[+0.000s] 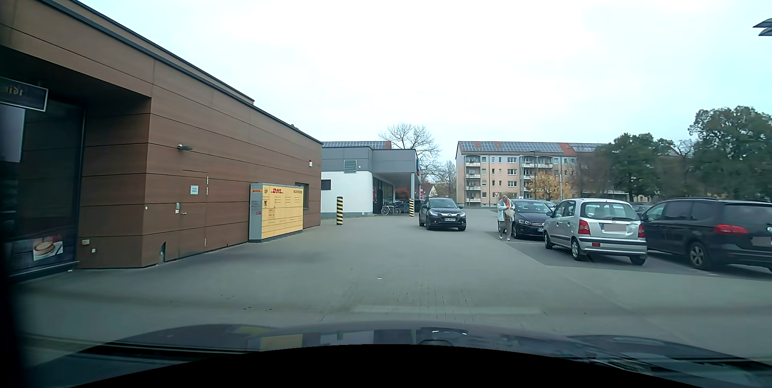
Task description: Follow the waypoints while adhering to traffic rules and regulations
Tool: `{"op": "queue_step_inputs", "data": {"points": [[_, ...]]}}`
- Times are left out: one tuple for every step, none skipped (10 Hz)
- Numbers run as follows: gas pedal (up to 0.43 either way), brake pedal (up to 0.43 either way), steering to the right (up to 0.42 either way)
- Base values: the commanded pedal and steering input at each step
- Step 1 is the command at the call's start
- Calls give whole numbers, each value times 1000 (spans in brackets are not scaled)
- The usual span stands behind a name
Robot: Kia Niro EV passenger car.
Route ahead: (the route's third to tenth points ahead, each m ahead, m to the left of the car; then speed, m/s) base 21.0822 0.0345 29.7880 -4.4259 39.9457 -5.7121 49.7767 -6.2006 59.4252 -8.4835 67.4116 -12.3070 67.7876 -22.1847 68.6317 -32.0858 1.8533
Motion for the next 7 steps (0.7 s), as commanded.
{"op": "queue_step_inputs", "data": {"points": [[0, 183, 75], [0, 159, 69], [0, 98, 61], [0, 49, 52], [0, 0, 47], [0, 0, 43], [0, 0, 35]]}}
